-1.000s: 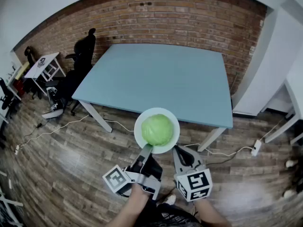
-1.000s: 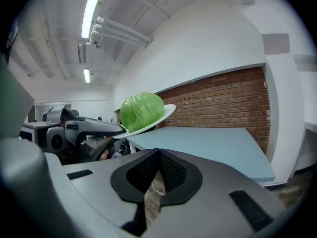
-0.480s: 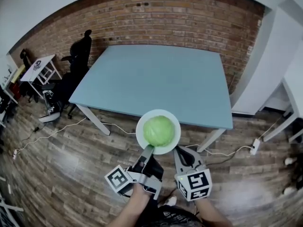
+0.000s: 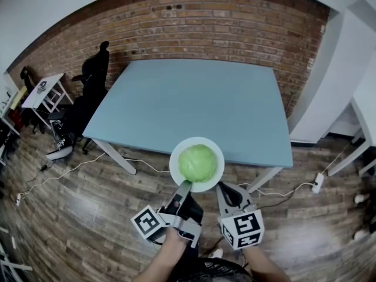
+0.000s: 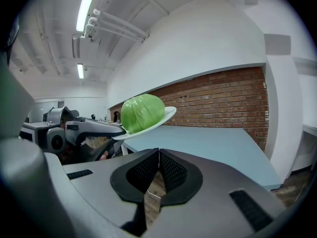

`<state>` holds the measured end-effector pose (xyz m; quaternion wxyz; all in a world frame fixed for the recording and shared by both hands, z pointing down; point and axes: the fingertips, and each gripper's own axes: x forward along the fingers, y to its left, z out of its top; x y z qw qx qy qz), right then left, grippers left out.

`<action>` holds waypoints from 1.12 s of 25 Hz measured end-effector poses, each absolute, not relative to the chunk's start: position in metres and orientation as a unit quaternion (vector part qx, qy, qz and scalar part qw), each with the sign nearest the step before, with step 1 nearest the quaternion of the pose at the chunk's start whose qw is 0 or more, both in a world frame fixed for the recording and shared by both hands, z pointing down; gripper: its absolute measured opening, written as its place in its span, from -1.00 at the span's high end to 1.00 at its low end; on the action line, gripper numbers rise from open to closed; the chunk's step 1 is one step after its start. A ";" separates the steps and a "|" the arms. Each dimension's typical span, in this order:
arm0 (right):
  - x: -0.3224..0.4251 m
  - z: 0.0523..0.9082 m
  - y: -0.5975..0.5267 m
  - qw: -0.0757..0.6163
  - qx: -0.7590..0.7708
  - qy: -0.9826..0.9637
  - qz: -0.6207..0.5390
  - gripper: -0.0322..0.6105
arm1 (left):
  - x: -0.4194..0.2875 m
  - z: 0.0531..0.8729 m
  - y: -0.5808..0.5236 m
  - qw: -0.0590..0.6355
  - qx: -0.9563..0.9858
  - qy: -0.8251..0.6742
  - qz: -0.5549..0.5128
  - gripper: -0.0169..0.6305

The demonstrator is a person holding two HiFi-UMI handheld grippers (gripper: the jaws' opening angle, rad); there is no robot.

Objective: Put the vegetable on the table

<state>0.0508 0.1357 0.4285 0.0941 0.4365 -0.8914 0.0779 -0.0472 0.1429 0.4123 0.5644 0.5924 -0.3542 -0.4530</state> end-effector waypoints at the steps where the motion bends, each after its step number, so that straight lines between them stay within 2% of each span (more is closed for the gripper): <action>1: 0.049 0.428 0.132 0.094 0.438 -0.890 0.080 0.88 | -0.049 0.413 0.139 0.565 0.593 -0.354 -0.452 0.92; 28: 0.002 0.426 0.032 0.120 0.485 -0.863 0.071 0.88 | -0.100 0.429 0.027 0.605 0.589 -0.328 -0.424 0.92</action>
